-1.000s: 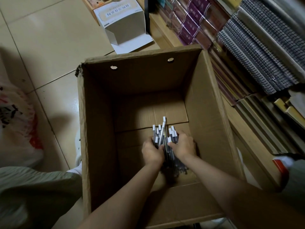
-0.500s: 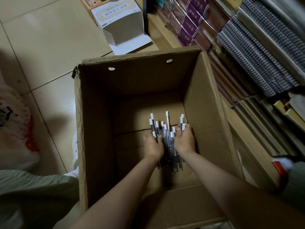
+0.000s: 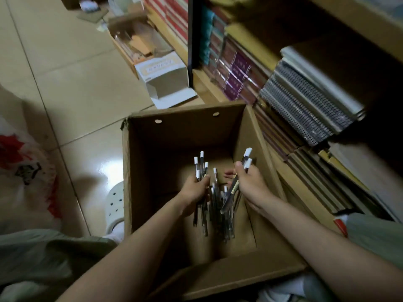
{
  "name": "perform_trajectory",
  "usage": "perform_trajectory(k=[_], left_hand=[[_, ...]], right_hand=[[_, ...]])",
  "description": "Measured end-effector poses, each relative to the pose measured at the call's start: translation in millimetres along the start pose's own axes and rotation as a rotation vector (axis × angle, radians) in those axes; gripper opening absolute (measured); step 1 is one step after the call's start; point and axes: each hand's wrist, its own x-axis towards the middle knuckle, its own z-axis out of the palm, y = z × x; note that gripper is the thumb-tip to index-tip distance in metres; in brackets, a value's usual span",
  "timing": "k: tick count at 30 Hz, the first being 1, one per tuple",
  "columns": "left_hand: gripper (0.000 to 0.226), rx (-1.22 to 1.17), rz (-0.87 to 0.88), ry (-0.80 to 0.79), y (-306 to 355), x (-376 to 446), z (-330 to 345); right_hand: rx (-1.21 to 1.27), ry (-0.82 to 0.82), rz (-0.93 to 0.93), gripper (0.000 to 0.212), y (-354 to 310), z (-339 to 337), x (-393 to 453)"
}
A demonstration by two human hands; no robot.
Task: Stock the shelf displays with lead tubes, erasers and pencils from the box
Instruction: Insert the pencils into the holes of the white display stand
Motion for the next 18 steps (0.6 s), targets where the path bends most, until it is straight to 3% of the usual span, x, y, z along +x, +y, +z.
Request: perform_trajectory(k=[3,5,9,13,18], left_hand=[[0.014,0.077,0.141,0.017,56.9,-27.4,-3.5],[0.018,0.109,0.277,-0.001,98.6,-49.3,-1.3],[0.015,0.231,0.480,-0.126,173.9,-103.1,16.8],[0.016,0.377,0.660,-0.296,221.0,-150.8,49.0],[0.021,0.276,0.627,-0.580,247.5,-184.2,85.1]], right_hand=[[0.004,-0.018,-0.087,0.036,-60.2,-20.5,-27.8],[0.105,-0.023,-0.148,0.029,-102.2,-37.9,-48.9],[0.395,-0.058,-0.212,0.028,-177.1,-73.2,-97.7],[0.469,-0.070,-0.282,0.025,-226.1,-102.9,-136.1],[0.506,-0.051,-0.357,0.025,-261.5,-126.7,-159.6]])
